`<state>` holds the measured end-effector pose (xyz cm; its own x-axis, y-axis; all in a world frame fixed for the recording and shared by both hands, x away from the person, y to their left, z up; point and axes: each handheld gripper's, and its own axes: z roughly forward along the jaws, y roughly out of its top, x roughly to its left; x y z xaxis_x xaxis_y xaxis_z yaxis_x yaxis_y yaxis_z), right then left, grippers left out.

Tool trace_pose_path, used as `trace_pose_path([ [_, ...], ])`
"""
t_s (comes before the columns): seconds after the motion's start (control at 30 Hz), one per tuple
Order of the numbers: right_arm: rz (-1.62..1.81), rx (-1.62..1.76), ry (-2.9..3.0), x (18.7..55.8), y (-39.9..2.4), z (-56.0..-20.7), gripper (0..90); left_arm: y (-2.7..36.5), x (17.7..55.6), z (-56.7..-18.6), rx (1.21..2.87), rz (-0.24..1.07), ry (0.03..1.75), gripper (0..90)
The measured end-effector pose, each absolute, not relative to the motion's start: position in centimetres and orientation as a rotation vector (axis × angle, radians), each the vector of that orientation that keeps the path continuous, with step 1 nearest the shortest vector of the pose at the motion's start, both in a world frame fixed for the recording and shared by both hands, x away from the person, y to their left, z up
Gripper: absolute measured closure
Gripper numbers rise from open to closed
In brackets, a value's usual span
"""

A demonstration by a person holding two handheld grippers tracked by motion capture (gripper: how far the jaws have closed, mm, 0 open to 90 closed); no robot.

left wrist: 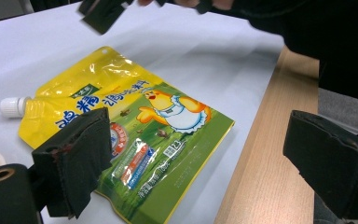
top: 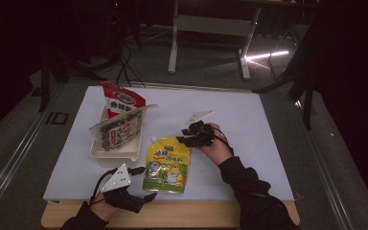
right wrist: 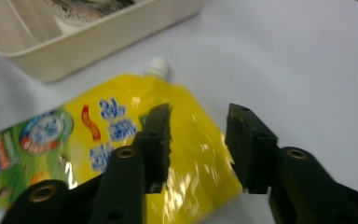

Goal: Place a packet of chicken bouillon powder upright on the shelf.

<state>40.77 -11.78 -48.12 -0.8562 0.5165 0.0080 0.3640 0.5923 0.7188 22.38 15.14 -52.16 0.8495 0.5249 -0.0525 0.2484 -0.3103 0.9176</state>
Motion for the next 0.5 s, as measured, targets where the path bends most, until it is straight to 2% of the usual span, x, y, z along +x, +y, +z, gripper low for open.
trace_pose_path([
  [0.3,1.08,0.849,2.606,40.7,-15.0,-48.1,51.4,15.0,22.4,-52.3,1.912,0.302,0.572,9.1],
  [0.5,1.062,0.991,2.623,41.4,-15.2,-48.6,47.9,15.0,22.4,-52.4,1.915,0.302,0.57,9.1],
])
